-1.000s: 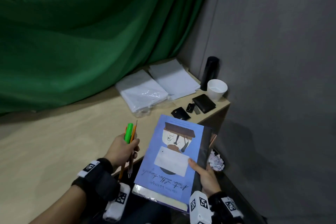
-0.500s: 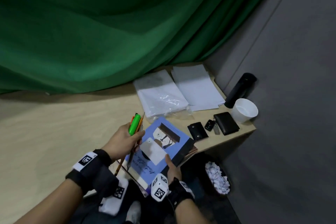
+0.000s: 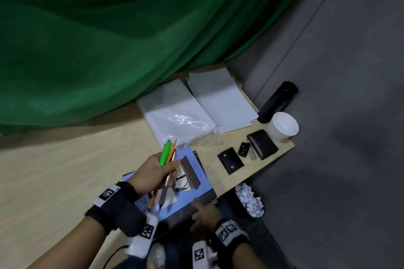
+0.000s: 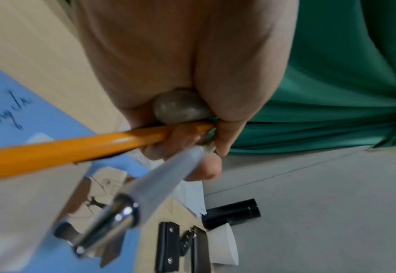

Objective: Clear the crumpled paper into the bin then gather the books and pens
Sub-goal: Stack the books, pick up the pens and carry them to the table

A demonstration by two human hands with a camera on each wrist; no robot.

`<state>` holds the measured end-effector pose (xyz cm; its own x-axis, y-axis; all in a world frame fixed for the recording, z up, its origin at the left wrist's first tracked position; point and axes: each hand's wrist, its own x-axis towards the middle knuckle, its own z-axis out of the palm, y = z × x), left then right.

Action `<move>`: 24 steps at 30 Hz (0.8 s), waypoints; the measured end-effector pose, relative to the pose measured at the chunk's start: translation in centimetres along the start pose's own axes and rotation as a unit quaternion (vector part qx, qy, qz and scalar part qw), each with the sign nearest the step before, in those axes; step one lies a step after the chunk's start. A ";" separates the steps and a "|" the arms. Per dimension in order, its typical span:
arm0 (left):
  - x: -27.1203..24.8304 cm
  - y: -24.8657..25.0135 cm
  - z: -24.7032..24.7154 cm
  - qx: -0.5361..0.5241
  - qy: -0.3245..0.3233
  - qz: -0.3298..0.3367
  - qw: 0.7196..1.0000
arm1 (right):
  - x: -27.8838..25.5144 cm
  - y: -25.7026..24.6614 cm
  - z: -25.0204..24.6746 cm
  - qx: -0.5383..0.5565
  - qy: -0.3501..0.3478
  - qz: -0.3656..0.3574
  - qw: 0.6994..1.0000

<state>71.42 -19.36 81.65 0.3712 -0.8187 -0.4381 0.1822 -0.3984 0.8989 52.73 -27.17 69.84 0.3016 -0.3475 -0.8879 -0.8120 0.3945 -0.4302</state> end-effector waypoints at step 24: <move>12.2 9.2 26.4 -0.261 -0.165 -0.141 0.941 | -2.0 -2.8 -27.1 0.285 -0.054 -0.397 0.871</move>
<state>53.60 -43.92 84.57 -0.0459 -0.8290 -0.5573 0.6858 -0.4318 0.5859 40.85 -50.64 77.18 0.7253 -0.6331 -0.2705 0.0443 0.4350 -0.8994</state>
